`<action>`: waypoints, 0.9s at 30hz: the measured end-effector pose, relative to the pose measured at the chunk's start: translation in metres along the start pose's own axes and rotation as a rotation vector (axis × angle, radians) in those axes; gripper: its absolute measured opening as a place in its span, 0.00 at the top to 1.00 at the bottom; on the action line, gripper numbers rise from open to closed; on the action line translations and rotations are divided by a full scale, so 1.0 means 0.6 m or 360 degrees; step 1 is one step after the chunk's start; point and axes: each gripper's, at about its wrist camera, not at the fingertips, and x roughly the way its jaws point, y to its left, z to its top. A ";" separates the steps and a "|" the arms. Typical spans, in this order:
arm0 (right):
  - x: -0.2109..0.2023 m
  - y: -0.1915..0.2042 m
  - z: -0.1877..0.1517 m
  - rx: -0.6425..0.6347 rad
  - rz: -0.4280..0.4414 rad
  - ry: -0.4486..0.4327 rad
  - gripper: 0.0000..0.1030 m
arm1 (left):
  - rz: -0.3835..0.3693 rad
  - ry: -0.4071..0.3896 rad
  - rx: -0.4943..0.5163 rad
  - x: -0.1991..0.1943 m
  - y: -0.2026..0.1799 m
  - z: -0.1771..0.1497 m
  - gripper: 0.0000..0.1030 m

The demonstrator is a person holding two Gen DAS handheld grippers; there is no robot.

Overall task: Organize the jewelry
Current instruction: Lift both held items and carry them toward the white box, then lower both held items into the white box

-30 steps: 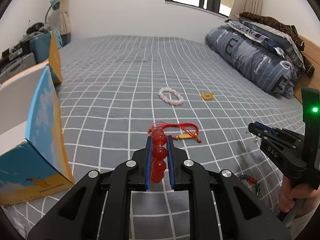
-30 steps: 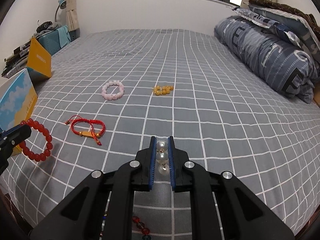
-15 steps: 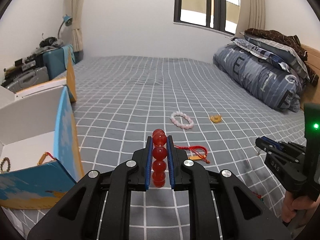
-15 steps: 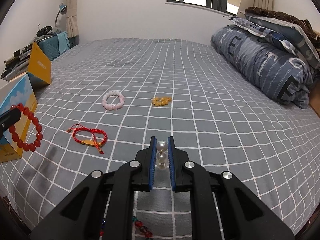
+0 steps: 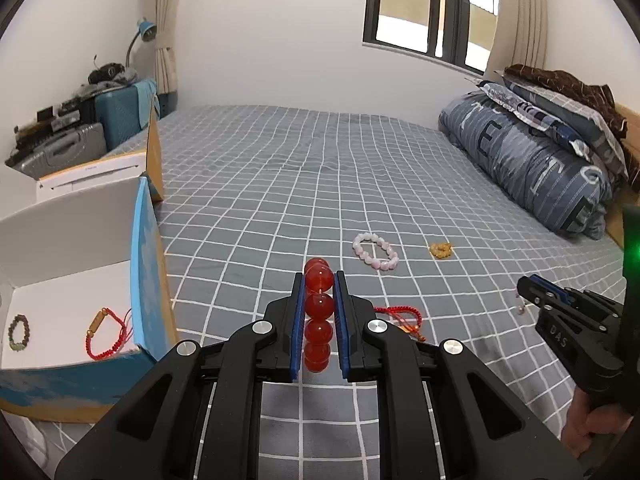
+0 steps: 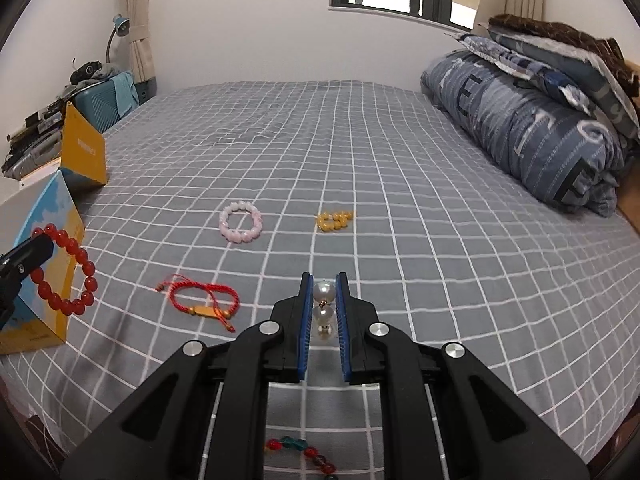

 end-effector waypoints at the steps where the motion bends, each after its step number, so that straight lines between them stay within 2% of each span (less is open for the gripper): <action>1: -0.002 0.005 0.006 -0.0004 0.0002 0.0002 0.89 | -0.0002 0.0012 -0.0009 0.000 0.004 0.006 0.87; 7: -0.028 0.070 0.060 -0.0061 0.0058 -0.0025 0.89 | 0.0034 0.0037 -0.0048 -0.029 0.049 0.048 0.87; 17: -0.072 0.226 0.139 -0.0156 0.0240 -0.0102 0.89 | 0.0238 -0.0019 -0.0155 -0.117 0.189 0.120 0.87; 22: -0.088 0.328 0.156 -0.0234 0.0377 -0.0107 0.89 | 0.0363 -0.0015 -0.0214 -0.149 0.264 0.128 0.87; 27: -0.101 0.437 0.161 -0.0330 0.0510 -0.0090 0.89 | 0.0521 0.0013 -0.0296 -0.173 0.354 0.114 0.87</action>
